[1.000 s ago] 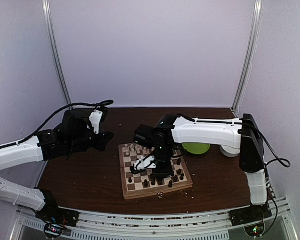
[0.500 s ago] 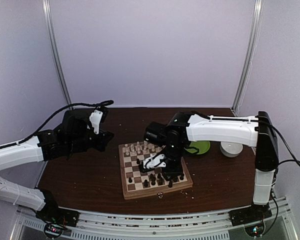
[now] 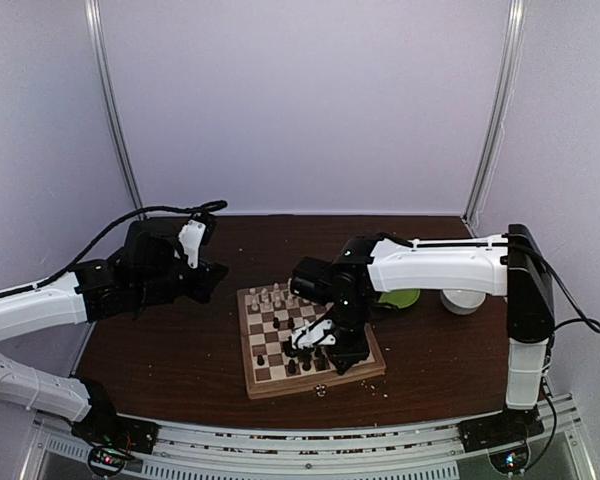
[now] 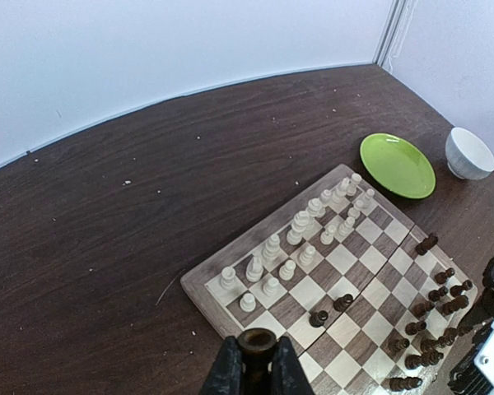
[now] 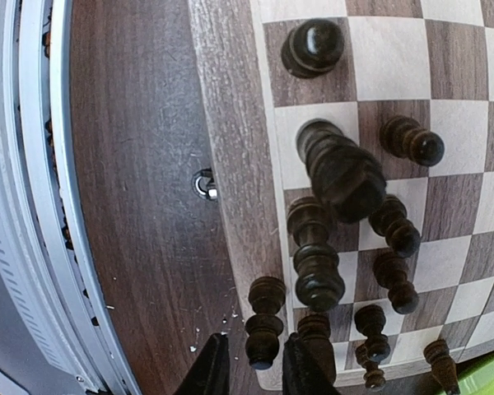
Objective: Set up the chess pieces on the board
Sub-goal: Pick up the bishop from the chessboard, then place the bishop on d8.
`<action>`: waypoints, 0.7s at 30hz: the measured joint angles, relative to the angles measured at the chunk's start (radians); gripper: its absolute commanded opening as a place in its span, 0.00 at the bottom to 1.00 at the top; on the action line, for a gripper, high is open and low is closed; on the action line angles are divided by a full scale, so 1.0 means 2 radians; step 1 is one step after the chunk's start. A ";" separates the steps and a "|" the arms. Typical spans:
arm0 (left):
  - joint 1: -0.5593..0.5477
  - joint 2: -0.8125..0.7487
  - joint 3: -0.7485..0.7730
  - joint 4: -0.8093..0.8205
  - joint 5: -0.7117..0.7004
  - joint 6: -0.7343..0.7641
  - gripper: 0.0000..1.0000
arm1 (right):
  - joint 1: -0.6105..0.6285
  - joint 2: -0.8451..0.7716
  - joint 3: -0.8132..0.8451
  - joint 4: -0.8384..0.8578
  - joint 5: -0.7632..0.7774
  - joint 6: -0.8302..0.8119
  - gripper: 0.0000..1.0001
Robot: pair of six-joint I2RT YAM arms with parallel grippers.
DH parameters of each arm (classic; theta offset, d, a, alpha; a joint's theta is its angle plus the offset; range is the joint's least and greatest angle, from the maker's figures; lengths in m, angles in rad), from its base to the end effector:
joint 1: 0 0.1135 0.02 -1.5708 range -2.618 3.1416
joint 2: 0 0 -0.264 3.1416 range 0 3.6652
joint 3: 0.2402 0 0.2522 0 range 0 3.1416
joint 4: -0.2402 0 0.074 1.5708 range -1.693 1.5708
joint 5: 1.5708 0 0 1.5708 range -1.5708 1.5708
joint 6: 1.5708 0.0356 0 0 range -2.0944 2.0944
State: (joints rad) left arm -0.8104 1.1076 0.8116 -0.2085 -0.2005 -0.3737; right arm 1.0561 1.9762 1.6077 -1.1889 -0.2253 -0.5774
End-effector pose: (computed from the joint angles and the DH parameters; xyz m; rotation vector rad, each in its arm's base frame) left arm 0.1769 -0.1757 0.2830 0.3335 2.0791 -0.5168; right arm 0.1780 0.3309 0.2151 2.2482 -2.1083 -0.3436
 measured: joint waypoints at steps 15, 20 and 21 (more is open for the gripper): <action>0.000 0.000 0.000 0.000 0.000 0.000 0.00 | 0.000 0.010 0.015 0.005 0.021 0.000 0.10; 0.000 0.000 0.000 0.000 0.000 0.000 0.00 | 0.000 0.010 0.019 0.010 0.029 0.001 0.10; 0.000 0.000 0.000 0.000 0.001 0.000 0.00 | 0.000 0.011 0.020 0.010 0.031 0.001 0.10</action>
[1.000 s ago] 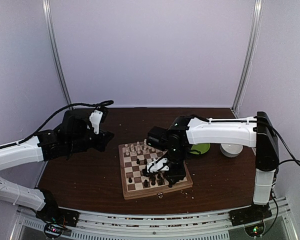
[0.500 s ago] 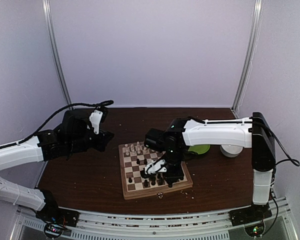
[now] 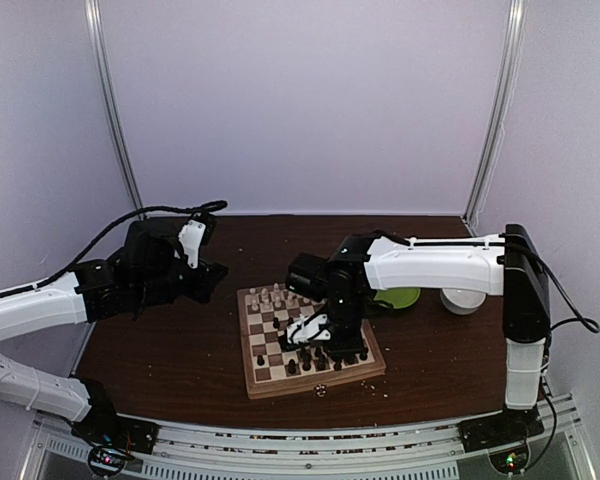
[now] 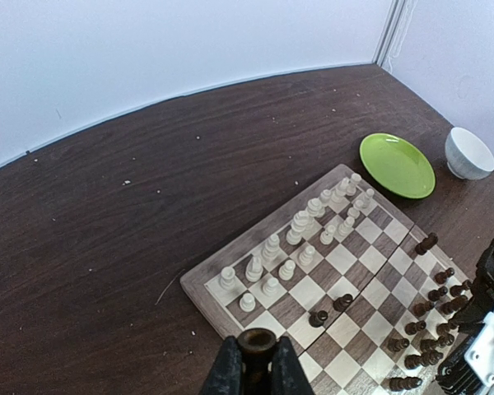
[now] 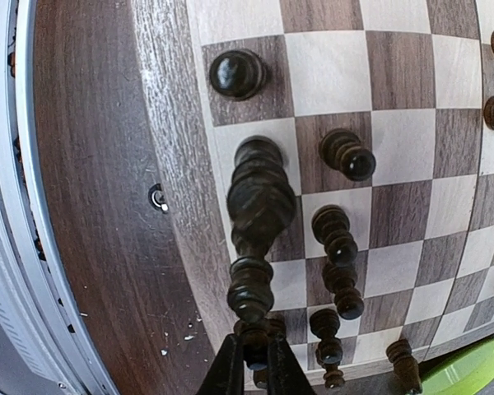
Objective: Set up the chess pieces on the board
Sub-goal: Place the bishop on d8, then place the rook on the chessboard.
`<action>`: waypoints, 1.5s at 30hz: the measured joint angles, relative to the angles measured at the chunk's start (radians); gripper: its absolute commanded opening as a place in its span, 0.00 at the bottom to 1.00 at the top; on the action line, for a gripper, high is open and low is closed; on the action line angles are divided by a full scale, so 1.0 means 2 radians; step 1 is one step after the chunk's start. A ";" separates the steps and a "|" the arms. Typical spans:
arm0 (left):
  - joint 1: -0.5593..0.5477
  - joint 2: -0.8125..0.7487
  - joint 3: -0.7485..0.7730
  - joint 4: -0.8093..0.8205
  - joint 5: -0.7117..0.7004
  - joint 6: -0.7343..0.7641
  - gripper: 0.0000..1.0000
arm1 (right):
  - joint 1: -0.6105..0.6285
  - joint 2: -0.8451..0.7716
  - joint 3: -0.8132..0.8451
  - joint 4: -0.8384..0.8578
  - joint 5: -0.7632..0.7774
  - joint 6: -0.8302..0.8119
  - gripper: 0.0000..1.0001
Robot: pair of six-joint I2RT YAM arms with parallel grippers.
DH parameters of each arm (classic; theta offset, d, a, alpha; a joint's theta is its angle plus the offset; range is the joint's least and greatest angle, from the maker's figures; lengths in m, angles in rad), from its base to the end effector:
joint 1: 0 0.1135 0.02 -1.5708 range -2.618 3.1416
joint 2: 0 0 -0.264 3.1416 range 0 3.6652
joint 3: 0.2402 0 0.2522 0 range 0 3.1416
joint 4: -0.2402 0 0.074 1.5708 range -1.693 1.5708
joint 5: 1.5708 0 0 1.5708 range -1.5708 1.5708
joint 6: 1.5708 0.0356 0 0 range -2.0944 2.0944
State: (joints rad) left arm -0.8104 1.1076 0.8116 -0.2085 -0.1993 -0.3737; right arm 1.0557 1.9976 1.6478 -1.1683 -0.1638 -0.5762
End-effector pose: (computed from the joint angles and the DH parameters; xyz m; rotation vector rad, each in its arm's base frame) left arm 0.1768 -0.1757 0.2830 0.3343 2.0793 -0.5180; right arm 0.1850 0.3385 0.2173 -2.2756 2.1314 0.2681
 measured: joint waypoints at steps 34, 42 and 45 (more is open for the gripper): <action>0.000 0.040 0.015 -0.019 0.067 0.000 0.00 | -0.010 -0.031 0.015 0.000 -0.013 0.004 0.31; 0.000 0.089 0.068 -0.069 0.189 -0.022 0.00 | -0.081 -0.168 -0.027 0.046 -0.083 0.011 0.33; 0.000 0.090 0.068 -0.059 0.217 -0.052 0.00 | -0.094 -0.194 -0.047 0.075 -0.103 0.021 0.36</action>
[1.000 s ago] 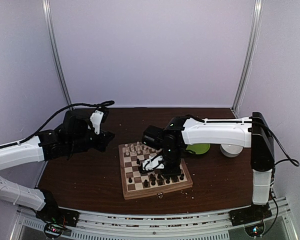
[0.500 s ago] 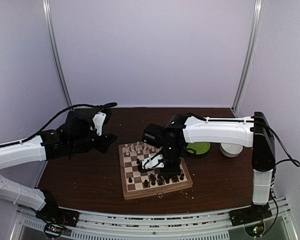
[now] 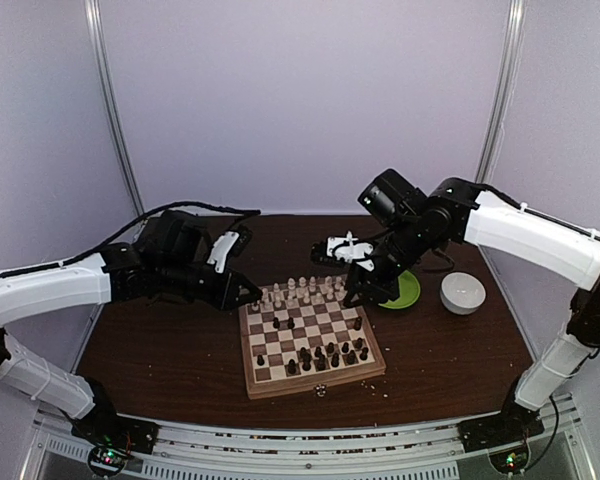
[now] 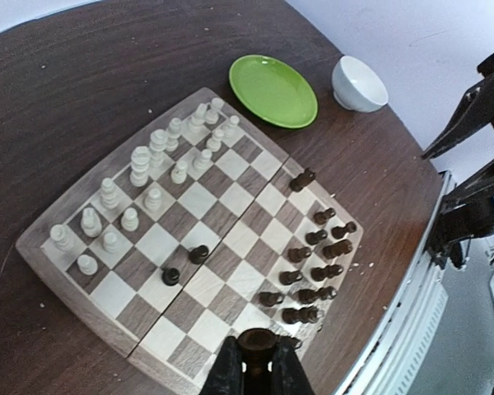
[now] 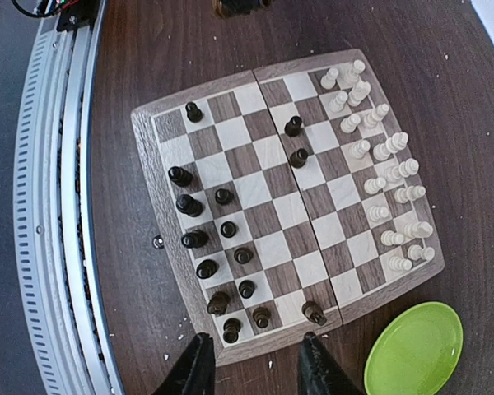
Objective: Set up the chess pieces on the board
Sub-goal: Place the rook on the chessboard.
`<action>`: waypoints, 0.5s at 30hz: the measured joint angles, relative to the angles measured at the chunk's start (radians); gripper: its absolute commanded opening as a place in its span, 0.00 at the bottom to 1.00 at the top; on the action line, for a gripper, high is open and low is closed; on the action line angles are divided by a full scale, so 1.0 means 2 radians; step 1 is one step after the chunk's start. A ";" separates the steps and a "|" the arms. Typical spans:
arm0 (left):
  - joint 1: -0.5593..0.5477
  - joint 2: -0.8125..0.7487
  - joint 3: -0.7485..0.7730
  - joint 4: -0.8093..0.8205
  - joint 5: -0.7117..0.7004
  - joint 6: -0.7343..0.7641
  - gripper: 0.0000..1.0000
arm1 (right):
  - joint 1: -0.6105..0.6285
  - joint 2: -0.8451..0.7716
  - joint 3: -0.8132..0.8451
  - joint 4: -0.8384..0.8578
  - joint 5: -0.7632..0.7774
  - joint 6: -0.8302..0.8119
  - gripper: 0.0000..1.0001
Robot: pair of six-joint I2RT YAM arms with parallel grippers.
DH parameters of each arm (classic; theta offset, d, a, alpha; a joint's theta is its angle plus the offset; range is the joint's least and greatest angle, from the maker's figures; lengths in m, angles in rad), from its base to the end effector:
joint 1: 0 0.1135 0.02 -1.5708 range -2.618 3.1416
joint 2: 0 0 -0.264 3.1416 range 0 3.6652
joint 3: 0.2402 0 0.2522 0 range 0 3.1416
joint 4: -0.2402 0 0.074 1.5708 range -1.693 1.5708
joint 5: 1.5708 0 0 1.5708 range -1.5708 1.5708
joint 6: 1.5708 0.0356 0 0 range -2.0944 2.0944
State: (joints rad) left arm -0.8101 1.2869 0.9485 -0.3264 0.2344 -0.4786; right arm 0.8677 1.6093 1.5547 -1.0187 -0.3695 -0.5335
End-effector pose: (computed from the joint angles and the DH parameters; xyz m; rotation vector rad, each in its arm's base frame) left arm 0.1888 -0.2104 0.2752 0.5292 2.3337 -0.9234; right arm 0.2030 0.2594 0.3296 -1.8048 1.9450 0.6004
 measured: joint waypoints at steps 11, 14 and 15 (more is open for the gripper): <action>-0.012 -0.024 -0.158 0.257 0.006 0.015 0.00 | -0.017 -0.062 -0.109 0.100 -0.044 0.035 0.37; -0.015 -0.013 -0.215 0.317 -0.015 0.032 0.00 | -0.023 -0.077 -0.133 0.116 -0.048 0.043 0.38; -0.018 -0.002 -0.224 0.339 -0.019 0.037 0.00 | -0.025 -0.082 -0.138 0.121 -0.050 0.046 0.38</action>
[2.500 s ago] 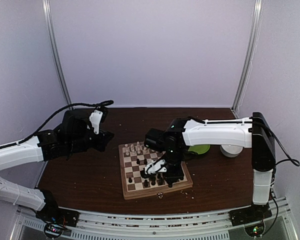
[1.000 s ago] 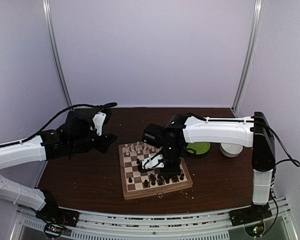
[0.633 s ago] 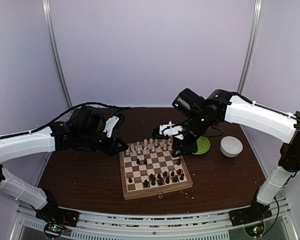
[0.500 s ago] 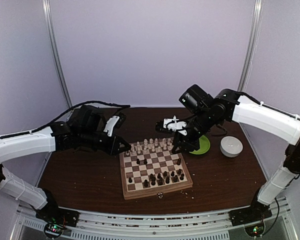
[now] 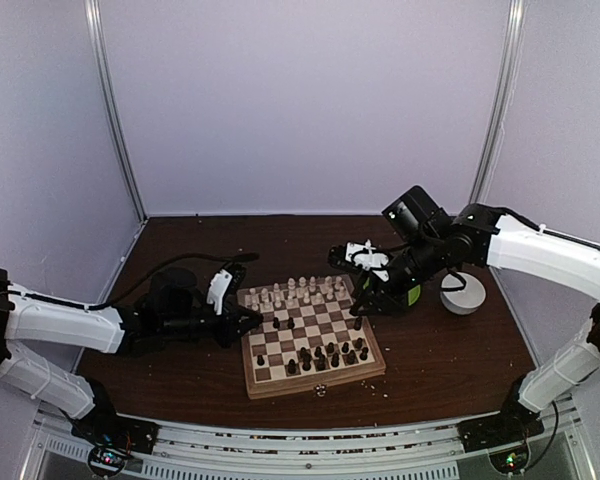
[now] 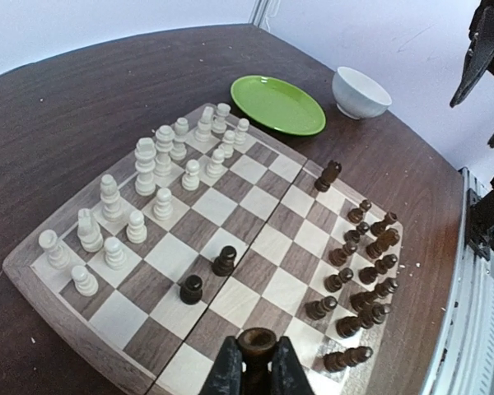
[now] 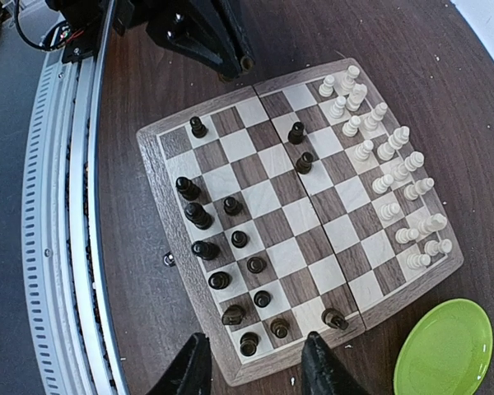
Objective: Set up the chess pieces on the board
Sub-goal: Place the rook on the chessboard, then pick up the rook from the chessboard.
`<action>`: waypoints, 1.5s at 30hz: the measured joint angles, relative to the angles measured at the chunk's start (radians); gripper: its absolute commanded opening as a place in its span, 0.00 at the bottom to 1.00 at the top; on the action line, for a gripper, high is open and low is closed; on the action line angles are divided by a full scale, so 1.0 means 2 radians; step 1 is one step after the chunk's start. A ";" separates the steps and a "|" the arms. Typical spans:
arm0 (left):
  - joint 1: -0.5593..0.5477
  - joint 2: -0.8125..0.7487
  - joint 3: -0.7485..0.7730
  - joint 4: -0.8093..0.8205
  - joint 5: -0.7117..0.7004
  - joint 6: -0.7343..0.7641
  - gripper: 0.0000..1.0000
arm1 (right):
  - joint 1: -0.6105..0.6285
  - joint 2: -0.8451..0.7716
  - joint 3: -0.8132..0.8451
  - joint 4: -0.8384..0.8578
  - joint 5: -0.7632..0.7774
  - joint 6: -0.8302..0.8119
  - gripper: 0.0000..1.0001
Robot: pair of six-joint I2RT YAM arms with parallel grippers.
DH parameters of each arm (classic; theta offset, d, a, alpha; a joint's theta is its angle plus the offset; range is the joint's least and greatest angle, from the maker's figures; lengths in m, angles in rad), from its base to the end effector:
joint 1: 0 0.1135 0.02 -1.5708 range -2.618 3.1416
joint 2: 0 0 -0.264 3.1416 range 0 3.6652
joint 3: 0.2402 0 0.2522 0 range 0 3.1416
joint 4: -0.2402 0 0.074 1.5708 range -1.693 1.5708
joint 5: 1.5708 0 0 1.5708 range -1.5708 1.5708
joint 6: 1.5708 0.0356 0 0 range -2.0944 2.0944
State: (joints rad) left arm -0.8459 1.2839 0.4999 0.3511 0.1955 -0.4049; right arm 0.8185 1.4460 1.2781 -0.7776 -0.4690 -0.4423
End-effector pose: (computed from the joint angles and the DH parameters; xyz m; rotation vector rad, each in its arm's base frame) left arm 0.1672 -0.1992 0.1905 0.5975 2.0535 -0.9688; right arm 0.1936 0.2305 0.3079 -1.6403 1.9183 0.7427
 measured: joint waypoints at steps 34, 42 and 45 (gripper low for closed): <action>-0.029 0.057 0.038 0.030 -0.096 0.059 0.30 | -0.027 0.001 -0.024 0.037 -0.024 0.000 0.39; -0.028 0.119 0.228 -0.247 -0.099 0.059 0.32 | -0.027 0.001 -0.031 0.035 -0.023 -0.013 0.39; -0.028 0.137 0.253 -0.320 -0.096 0.058 0.33 | -0.027 0.001 -0.031 0.036 -0.020 -0.015 0.39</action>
State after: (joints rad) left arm -0.9024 1.5578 1.0050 -0.2893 0.0029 -0.2893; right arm 0.7650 1.4475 1.2167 -0.7063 -0.5095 -0.4732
